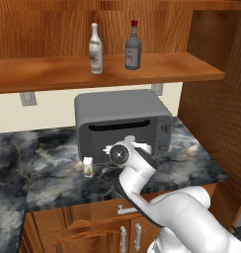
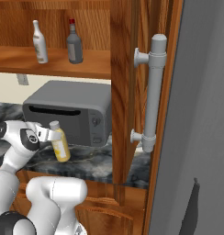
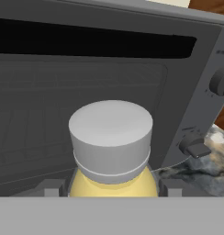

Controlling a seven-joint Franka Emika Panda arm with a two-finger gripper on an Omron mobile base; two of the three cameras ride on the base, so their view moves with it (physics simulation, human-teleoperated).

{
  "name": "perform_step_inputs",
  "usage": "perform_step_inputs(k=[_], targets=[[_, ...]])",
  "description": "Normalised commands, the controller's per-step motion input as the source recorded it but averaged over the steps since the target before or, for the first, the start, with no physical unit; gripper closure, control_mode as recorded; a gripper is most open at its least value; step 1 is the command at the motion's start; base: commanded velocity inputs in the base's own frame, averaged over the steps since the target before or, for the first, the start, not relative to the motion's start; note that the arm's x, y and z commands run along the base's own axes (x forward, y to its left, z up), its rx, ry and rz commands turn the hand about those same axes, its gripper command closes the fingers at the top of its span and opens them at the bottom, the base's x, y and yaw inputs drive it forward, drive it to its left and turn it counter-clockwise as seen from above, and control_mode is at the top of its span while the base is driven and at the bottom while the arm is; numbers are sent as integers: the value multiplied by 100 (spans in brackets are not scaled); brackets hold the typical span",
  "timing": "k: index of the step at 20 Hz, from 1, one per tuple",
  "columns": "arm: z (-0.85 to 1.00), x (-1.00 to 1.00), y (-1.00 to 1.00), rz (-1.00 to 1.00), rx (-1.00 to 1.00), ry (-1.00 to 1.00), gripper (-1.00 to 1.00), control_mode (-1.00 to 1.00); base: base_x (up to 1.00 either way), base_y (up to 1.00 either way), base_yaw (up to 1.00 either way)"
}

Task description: Sort all alcoholic drinks to one cabinet, and non-alcoholic drinks to the other.

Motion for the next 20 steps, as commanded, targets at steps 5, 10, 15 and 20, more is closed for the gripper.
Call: perform_step_inputs(k=[5, 10, 15, 20], targets=[[0, 0, 0, 1, 0, 0, 100, -100, 0, 0, 0], [0, 0, 0, 0, 0, 0, 100, -100, 0, 0, 0], [4, 0, -1, 0, 0, 0, 100, -100, 0, 0, 0], [30, -8, 0, 0, 0, 0, 100, -100, 0, 0, 0]])
